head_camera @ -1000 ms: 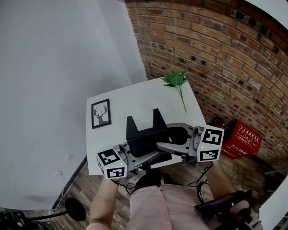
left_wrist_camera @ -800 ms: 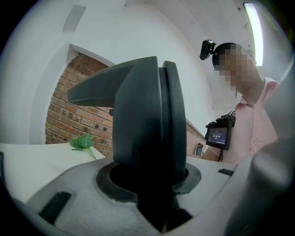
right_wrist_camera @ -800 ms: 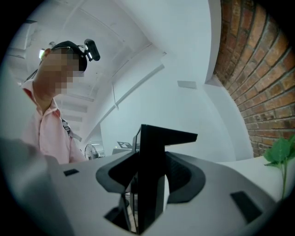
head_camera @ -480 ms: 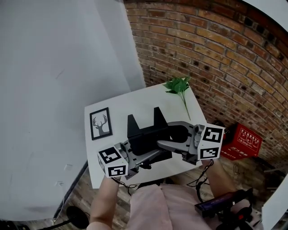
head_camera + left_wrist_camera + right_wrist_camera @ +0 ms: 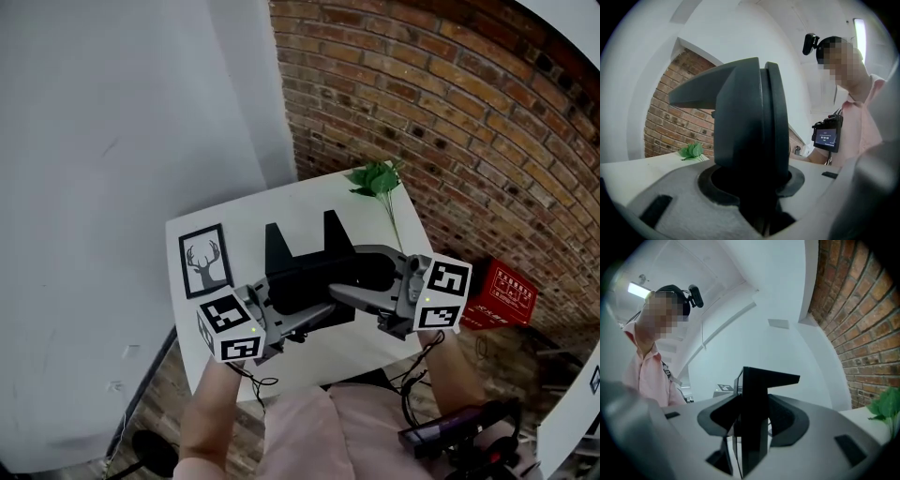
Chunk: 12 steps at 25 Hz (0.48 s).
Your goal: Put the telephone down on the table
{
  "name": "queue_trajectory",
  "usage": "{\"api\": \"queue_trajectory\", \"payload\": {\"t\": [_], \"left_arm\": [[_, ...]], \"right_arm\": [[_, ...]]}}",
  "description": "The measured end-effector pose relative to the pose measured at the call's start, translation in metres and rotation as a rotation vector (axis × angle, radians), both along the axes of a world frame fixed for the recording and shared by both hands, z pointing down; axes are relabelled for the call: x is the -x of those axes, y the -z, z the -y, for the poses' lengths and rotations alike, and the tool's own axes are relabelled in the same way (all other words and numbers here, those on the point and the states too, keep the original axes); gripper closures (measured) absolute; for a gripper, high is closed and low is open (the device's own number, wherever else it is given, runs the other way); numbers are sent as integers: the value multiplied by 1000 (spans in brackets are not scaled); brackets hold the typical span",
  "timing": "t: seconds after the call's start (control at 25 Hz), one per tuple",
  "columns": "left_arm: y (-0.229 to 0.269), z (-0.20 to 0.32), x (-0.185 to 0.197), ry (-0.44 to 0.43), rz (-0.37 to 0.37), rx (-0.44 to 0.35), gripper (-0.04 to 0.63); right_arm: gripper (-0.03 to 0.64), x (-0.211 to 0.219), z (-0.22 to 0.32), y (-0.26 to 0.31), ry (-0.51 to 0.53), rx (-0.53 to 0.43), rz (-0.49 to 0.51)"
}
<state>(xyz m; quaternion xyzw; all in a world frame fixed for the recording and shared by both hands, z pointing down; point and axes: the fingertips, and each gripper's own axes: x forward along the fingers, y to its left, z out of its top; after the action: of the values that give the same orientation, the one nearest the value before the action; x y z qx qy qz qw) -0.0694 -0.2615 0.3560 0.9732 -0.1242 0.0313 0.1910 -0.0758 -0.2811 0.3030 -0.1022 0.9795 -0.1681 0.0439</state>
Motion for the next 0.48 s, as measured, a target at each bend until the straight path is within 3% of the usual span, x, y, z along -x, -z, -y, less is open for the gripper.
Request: {"api": "queue_trajectory", "payload": {"t": [0.48], "left_arm": [[-25,17,3,32,-15,82,430]], "right_arm": [[420,5,20,-26,39,82,-30]]}}
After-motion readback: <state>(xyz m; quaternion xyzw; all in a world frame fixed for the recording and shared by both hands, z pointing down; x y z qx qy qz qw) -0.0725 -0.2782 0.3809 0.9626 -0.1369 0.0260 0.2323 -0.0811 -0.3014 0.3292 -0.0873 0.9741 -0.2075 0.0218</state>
